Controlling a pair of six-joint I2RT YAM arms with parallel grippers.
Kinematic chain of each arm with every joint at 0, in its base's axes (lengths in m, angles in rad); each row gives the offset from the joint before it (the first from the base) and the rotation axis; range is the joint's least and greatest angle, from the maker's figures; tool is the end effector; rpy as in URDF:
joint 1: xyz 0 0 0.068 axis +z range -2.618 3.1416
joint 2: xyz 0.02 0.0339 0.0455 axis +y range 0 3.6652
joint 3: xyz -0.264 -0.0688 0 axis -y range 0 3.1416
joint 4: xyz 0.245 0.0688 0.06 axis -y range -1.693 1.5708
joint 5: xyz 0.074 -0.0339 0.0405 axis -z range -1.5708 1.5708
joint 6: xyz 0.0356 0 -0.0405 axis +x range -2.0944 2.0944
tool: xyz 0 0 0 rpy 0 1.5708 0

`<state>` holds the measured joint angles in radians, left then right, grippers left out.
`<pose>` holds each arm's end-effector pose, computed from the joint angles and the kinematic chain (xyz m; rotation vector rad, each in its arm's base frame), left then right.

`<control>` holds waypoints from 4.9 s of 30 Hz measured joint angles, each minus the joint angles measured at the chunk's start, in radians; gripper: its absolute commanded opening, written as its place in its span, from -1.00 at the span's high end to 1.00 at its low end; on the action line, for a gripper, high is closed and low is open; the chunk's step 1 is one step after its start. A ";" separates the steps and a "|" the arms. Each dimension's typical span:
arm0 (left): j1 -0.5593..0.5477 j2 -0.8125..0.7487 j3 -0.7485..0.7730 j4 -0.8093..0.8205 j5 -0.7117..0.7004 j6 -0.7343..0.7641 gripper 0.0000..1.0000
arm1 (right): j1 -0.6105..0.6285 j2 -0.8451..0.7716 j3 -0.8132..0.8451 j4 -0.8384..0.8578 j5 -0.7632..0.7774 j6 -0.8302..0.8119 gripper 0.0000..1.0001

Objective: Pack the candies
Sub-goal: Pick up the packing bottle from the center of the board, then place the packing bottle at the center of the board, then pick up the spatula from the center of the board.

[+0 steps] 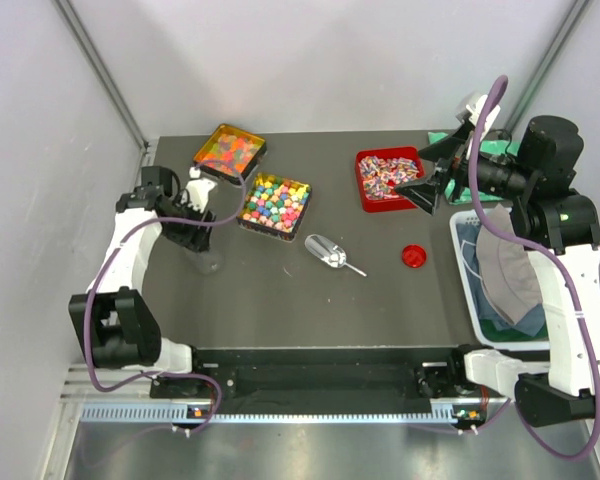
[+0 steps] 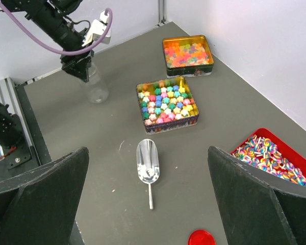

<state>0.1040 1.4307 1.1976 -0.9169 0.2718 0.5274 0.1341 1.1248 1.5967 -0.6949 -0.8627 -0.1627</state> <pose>0.2791 0.0195 0.2779 0.6336 2.5793 -0.1691 0.1865 0.0524 0.4950 -0.8515 1.5563 0.7473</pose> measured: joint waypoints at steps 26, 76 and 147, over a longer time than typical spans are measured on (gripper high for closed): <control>-0.756 0.126 0.164 0.005 0.051 -0.054 -0.19 | 0.000 -0.007 -0.056 -0.014 0.156 -0.099 -0.98; -0.944 0.204 0.174 0.110 -0.074 -0.126 -0.48 | -0.032 0.084 -0.480 0.135 0.351 -0.192 -0.98; -0.309 0.000 -0.228 0.510 0.027 -0.252 -0.78 | 0.492 0.585 -0.599 0.323 0.611 -0.126 0.24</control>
<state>-0.2054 1.4311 0.9699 -0.4065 0.2993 0.2756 0.6262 1.7096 0.9977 -0.3717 -0.2516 -0.2882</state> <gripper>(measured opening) 0.889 0.411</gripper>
